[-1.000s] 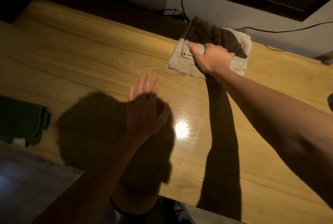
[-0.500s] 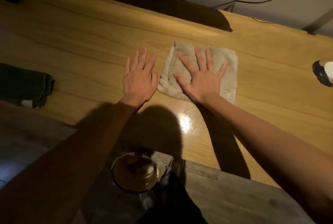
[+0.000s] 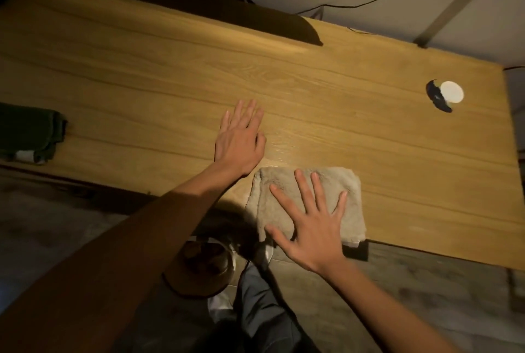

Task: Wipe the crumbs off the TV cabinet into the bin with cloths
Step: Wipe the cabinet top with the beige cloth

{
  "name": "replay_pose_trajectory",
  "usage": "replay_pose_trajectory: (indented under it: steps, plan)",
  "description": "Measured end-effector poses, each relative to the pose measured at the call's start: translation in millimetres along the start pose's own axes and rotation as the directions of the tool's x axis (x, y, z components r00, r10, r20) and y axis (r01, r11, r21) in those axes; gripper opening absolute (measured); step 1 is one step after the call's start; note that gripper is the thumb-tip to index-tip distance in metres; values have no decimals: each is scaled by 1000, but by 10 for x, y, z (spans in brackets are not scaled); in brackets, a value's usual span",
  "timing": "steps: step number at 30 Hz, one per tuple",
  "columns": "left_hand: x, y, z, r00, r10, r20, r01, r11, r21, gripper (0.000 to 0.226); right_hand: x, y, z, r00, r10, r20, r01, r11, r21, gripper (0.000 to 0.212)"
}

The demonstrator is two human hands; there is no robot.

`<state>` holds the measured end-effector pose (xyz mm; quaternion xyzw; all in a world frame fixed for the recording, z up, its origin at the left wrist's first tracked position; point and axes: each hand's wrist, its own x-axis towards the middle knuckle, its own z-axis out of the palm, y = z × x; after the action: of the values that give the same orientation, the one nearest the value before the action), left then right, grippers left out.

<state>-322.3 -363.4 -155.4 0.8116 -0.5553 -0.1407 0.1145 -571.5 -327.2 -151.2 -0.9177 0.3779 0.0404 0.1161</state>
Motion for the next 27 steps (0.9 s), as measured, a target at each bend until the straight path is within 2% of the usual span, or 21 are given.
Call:
replay_pose_trajectory:
  steps: [4,7,16,22,27]
  plan:
    - [97,10,20,999,-12,-45,11,1000,-23,58,202,-85,-59,987,158,20,-159,984,84,59]
    - [80,17,60,996,-21,-88,18,999,-30,57,378,-114,-49,969,245,-12,-244,969,44,59]
    - [137,31,82,997,-41,-67,39,999,-24,63,893,99,-96,975,219,-45,-218,976,18,60]
    - [140,39,89,984,-8,-176,7,1000,-5,58,1449,322,-180,973,223,-64,-223,975,14,61]
    - [306,96,120,990,-56,-130,57,998,5,62,1931,553,-273,972,220,-81,-218,976,27,60]
